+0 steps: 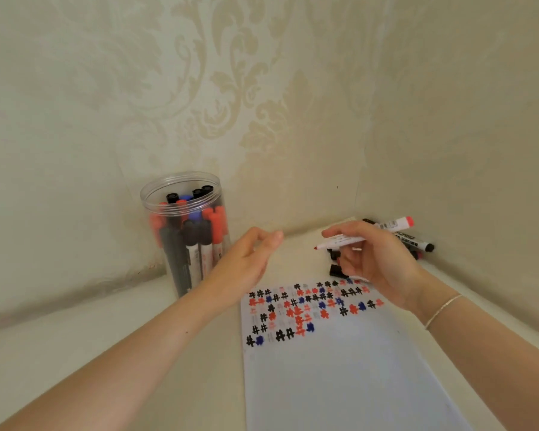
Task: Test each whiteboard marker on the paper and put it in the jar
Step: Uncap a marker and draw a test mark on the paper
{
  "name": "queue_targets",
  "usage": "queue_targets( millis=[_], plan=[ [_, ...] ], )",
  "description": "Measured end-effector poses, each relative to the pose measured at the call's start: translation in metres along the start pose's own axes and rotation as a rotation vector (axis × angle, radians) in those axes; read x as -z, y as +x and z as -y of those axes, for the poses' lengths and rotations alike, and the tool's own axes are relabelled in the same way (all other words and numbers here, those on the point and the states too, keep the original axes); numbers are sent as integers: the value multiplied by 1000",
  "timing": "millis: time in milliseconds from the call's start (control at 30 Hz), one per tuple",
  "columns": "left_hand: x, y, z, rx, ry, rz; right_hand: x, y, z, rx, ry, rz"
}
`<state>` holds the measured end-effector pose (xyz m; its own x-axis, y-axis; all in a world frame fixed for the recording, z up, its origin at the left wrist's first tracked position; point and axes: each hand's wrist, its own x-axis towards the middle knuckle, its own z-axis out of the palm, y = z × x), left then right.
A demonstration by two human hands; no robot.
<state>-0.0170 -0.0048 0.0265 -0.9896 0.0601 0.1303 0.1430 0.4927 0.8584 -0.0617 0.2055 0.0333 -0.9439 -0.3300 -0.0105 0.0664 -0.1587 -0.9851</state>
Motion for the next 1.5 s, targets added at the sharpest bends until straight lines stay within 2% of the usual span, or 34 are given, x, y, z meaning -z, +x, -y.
queue_targets(
  millis=[67, 133, 233, 333, 467, 600, 767, 933, 1100, 1333, 1500],
  plan=[
    [-12, -2, 10, -16, 109, -136, -1, -7, -8, 20, -154, -70],
    [-28, -6, 17, -12, 191, -164, -10, -18, -17, 76, -245, -119],
    [-46, -10, 25, -34, 357, -142, -22, -32, -35, 150, -325, -169],
    [-50, -12, 31, -79, 510, -100, -31, -35, -52, 189, -528, -249],
    [-45, -10, 37, -115, 617, -27, -38, -34, -63, 178, -444, -284],
    [-43, -6, 39, -131, 627, 14, -34, -32, -62, 103, -313, -297],
    [-43, -7, 40, -145, 636, 25, -35, -27, -61, 14, -387, -384],
    [-45, -8, 38, -115, 646, 16, -34, -25, -64, 35, -448, -433],
    [-46, -7, 38, -98, 620, 12, -36, -25, -66, 55, -469, -411],
    [-46, -7, 38, -83, 609, 5, -38, -23, -73, 170, -591, -423],
    [-45, -7, 39, -80, 619, 9, -34, -22, -68, 79, -513, -415]
  ],
)
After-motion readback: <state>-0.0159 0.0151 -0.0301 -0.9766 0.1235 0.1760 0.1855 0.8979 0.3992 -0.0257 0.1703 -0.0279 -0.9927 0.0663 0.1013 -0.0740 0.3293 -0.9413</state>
